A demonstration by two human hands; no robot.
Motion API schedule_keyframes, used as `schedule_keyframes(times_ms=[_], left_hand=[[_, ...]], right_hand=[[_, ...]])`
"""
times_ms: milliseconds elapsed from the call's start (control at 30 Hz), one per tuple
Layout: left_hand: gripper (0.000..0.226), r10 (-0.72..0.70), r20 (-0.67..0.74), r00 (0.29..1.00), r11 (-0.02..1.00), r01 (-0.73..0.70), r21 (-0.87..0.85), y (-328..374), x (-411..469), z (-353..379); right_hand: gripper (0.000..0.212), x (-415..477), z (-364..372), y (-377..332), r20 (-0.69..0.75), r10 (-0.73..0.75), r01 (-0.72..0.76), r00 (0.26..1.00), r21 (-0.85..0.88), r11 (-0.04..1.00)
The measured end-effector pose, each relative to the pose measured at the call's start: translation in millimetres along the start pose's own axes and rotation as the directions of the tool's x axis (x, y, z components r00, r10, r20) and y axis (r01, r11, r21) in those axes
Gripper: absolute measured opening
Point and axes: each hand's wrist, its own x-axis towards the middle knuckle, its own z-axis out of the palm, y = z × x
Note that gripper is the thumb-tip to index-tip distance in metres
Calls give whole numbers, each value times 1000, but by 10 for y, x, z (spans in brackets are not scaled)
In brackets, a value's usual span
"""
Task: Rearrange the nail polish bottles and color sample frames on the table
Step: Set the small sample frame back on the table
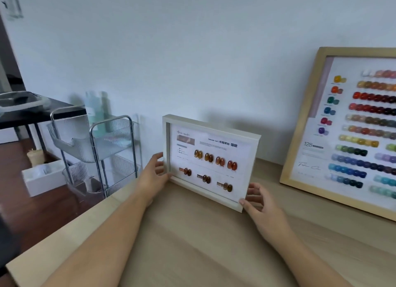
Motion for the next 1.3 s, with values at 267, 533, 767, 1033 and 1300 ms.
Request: schedule_keyframes(times_ms=[267,533,767,1033,1300], left_hand=[[44,66,-93,993,994,-58,88,-54,213,169],[46,133,-120,984,990,-127,63,-36,754,677],[44,140,-129,982,989,-133,61,-24,1259,1096],[36,124,-123,985,988,-111,110,-96,1567,1207],[39,114,-76,991,987,-104,127,-132,1590,1202]], right_hand=[[33,81,-5,42,-67,-52,50,996,-41,998],[33,657,47,158,-257,-26,10,966,-63,998],[36,1342,111,311,-380,57,-97,923,-86,992],[36,1680,112,450,-395,79,-128,915,-98,987],[35,1689,131,473,-417,111,-188,902,-148,971]])
